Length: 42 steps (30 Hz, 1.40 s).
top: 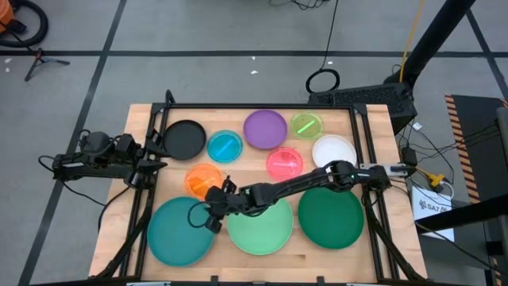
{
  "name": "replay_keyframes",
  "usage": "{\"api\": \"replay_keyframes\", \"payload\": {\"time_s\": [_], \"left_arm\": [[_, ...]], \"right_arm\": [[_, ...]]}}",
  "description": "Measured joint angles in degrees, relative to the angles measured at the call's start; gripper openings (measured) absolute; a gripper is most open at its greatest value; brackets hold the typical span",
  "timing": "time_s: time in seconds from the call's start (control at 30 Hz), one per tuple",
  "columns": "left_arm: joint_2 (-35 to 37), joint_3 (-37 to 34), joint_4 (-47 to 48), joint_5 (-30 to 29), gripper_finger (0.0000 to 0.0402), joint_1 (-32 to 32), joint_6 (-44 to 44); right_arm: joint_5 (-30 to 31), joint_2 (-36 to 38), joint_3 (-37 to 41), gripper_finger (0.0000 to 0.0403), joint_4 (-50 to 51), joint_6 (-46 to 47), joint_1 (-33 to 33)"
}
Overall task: Stack plastic plates
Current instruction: Stack the blue plate on top of the light green plate
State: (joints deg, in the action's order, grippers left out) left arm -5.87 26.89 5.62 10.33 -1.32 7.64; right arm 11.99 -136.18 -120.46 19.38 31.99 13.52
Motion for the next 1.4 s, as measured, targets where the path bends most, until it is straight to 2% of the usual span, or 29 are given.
{"api": "replay_keyframes", "payload": {"time_s": [0.13,0.37,0.5,1.4], "left_arm": [[0.00,0.00,0.25,0.00,0.0131,0.00,0.00],[-0.02,-0.02,1.77,0.00,0.0131,0.00,0.20],[-0.02,-0.02,2.00,0.00,0.0131,0.00,0.21],[-0.02,-0.02,2.15,0.02,0.0131,0.00,0.02]], "right_arm": [[0.15,-1.77,0.02,0.0113,0.28,-1.64,-0.02],[0.00,-3.59,0.09,0.0185,0.81,0.18,-0.44],[0.06,-3.43,0.09,0.0206,0.61,0.31,-0.76],[1.53,-3.47,1.16,0.0201,0.12,0.04,-1.29]]}}
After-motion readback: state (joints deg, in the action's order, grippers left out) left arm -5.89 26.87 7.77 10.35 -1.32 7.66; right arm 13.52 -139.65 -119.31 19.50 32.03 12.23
